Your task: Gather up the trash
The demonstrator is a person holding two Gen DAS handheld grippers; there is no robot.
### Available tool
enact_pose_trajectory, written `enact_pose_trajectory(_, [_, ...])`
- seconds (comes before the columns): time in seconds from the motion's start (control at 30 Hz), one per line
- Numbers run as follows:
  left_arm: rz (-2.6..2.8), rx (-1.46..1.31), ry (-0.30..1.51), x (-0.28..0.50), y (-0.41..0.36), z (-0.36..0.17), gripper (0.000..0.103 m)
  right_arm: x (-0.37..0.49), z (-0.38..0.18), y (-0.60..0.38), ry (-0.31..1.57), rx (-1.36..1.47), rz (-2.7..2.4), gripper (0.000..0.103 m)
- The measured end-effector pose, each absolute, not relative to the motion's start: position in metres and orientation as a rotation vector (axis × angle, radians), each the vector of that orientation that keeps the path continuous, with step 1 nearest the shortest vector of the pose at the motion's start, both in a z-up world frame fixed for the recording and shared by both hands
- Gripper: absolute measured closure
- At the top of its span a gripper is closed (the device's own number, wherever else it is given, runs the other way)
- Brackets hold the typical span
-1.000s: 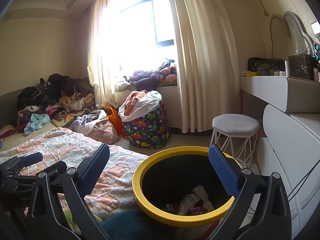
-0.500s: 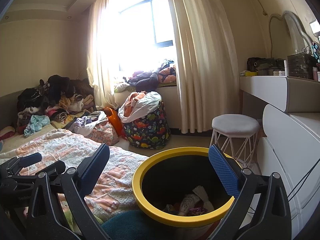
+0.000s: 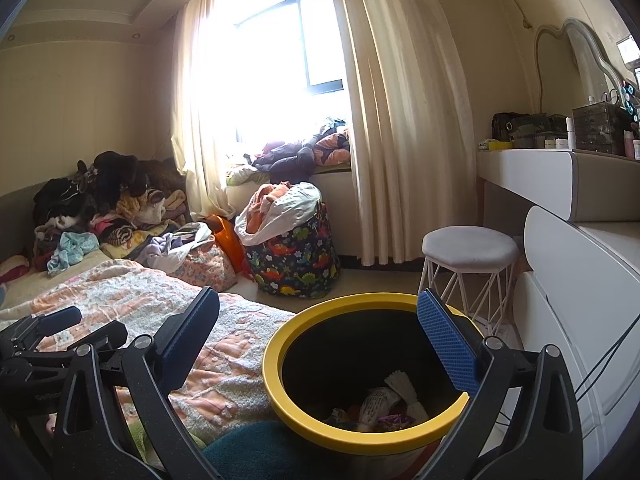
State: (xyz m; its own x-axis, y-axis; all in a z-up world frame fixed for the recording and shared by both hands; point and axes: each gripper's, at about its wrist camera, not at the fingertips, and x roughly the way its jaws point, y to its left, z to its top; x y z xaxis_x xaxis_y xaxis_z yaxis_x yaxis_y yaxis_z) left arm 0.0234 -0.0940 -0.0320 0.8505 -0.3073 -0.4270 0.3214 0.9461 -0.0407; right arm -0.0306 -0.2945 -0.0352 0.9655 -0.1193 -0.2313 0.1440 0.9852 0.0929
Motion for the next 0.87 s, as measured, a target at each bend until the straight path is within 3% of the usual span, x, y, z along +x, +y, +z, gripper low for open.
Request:
enact_pose_trajectory(0.37, [-0.214,0.046,0.431,0.026,-0.089,-0.025,0.011,-0.027,-0.023,-0.287,0.215,0.113,-0.101,0.006])
enact_pose_trajectory(0.57, [-0.064,-0.067,0.504,0.034,-0.019,-0.028,0.011,0.004,0.009,-0.219,0.25,0.069,0.161,0.006])
enact_pose_trajectory(0.73, [0.276,-0.187,0.574,0.034,0.111,-0.043,0.011,0.061,-0.004,-0.074,0.507,-0.007,0.536,0.006])
enact_pose_trajectory(0.87, [0.578,-0.182,0.702,0.028,0.216,-0.082,0.011,0.097,-0.066,0.067,0.825,-0.115,0.803,0.006])
